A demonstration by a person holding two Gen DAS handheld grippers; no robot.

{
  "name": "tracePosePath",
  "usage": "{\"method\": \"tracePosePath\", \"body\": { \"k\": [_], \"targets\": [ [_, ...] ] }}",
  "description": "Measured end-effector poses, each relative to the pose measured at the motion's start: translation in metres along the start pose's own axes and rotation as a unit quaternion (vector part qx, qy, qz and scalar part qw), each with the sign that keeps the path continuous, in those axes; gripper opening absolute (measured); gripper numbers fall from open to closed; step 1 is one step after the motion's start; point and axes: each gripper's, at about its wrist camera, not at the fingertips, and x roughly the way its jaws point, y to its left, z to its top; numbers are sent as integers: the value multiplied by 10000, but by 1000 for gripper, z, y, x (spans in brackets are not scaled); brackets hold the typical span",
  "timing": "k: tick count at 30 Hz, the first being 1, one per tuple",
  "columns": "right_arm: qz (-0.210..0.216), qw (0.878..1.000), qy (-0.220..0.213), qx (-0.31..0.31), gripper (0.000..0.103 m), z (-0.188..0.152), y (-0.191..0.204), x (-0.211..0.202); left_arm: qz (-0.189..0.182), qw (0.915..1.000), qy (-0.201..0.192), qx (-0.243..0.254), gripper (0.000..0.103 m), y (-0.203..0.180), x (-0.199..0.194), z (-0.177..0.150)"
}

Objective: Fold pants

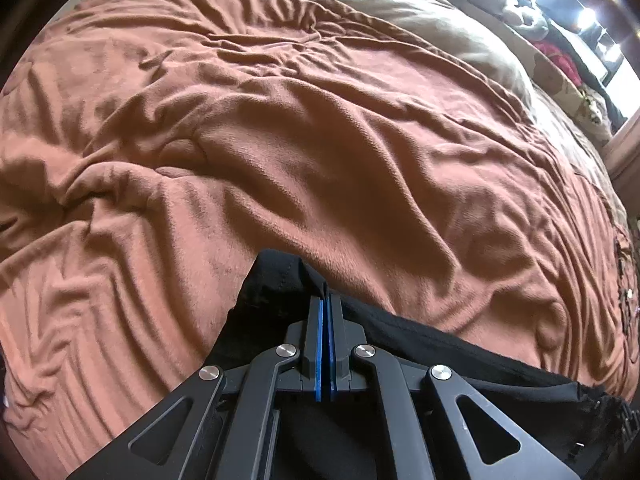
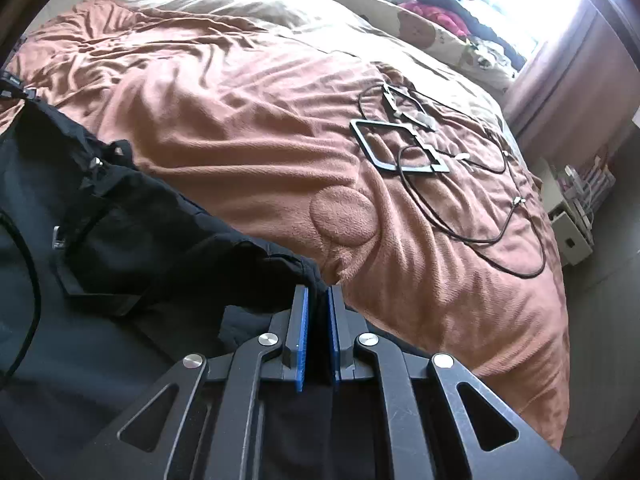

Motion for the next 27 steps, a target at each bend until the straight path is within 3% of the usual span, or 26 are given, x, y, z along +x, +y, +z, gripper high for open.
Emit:
{"method": "tracePosePath", "body": {
  "k": [4, 7, 8, 9, 11, 13, 20, 27],
  "targets": [
    [-120, 9999, 31, 100, 6, 3, 5, 19, 72, 9999, 81, 59, 3, -1, 15, 2],
    [-166, 9994, 122, 275, 15, 6, 6, 28, 9, 9998, 217, 52, 7, -1, 17, 4],
    [-213, 9991, 138, 341, 25, 6, 5, 28, -37, 9997, 228, 45, 16, -1, 15, 5],
    [-237, 9986, 117, 451, 46, 6, 1, 24, -140, 9996, 227, 38, 37, 1, 10, 7],
    [-168, 9974, -66, 692, 72, 4, -7, 10, -305, 9995, 117, 6, 63, 4, -1, 9],
    [-86, 9957, -211, 895, 73, 0, -14, -6, -337, 9994, -40, 12, 69, 7, -16, 8],
    [188, 9846, -484, 1667, 73, -39, -38, -62, -508, 9986, -165, 38, 69, 29, -60, -10],
    [109, 9759, -508, 2119, 73, -93, -57, -108, -612, 9977, -257, 152, 69, 49, -100, -40]
  ]
}}
